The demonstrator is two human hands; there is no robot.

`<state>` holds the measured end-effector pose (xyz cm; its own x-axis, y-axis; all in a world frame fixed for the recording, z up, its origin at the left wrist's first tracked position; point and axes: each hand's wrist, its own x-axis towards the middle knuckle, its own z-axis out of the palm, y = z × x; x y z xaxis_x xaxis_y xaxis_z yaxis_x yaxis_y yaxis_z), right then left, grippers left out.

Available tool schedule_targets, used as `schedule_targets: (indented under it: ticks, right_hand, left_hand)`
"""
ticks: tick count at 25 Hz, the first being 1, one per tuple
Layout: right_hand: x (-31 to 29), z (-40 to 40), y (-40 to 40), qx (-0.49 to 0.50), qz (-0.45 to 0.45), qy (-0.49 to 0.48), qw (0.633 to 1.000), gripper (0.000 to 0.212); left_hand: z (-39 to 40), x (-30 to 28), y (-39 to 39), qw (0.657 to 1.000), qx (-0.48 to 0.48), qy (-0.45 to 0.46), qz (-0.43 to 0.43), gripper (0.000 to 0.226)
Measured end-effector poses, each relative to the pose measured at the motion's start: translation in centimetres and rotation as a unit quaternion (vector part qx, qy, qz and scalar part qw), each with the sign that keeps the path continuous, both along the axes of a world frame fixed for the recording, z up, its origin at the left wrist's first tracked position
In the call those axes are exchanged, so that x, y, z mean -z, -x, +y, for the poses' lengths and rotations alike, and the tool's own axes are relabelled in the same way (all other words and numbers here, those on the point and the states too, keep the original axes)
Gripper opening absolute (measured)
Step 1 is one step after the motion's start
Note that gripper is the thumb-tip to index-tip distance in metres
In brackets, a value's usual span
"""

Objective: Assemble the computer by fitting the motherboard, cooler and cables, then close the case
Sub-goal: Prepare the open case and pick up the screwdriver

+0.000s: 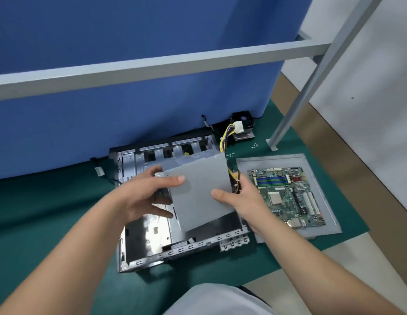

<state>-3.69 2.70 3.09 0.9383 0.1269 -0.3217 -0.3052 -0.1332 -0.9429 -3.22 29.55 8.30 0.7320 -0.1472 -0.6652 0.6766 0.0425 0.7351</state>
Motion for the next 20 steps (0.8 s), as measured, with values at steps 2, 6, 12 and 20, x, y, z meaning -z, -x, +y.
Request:
schedule_targets:
  ticks: [2,6,12,20]
  right_hand:
    - [0.8,1.5,-0.1,-0.033,0.026,0.026,0.999,0.052]
    - [1.4,3.2,-0.8,-0.051,0.126,-0.002,0.991,0.068]
    - [3.0,5.8,-2.2,-0.002,0.087,0.212,0.973,0.049]
    - [4.6,6.4,-2.7,-0.068,0.047,0.38,0.921,0.041]
  left_hand:
    - [2.0,0.8,0.8,1.0,-0.001,-0.022,-0.014,0.102]
    - [3.5,3.6,2.8,0.997,-0.013,-0.048,-0.059,0.086]
    - [2.5,9.1,4.3,0.965,0.05,-0.22,-0.136,0.102]
    - [0.1,13.9,6.1,0.954,0.008,-0.26,-0.152,0.102]
